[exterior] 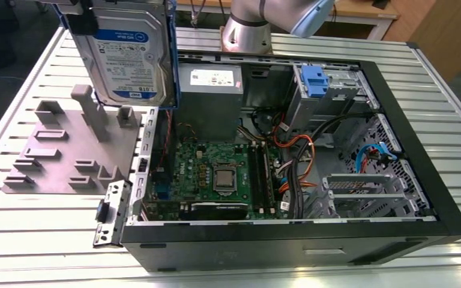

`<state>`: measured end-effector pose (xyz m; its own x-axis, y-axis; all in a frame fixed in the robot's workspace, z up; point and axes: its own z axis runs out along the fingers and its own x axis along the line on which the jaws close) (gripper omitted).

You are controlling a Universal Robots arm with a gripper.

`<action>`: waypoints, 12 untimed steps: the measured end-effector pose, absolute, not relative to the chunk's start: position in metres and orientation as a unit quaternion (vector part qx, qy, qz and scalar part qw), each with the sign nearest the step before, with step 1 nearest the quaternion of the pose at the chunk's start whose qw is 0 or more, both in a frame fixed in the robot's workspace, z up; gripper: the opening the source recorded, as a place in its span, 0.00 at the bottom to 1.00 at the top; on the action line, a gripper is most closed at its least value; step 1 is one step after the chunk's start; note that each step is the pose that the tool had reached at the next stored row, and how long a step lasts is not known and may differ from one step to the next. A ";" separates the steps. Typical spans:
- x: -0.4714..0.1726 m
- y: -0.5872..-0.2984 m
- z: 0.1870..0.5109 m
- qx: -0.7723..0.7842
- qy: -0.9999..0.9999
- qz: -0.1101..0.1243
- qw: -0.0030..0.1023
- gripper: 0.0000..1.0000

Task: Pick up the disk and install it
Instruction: 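Pick up the disk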

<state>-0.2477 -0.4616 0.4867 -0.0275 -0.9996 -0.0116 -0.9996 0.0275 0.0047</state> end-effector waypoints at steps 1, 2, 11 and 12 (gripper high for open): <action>-0.248 -0.462 0.487 -0.697 0.717 0.006 0.003 0.36; -0.248 -0.462 0.487 -0.697 0.717 0.006 0.003 0.36; -0.244 -0.462 0.487 -0.697 0.717 0.006 0.003 0.36; -0.243 -0.462 0.487 -0.697 0.717 0.006 0.003 0.36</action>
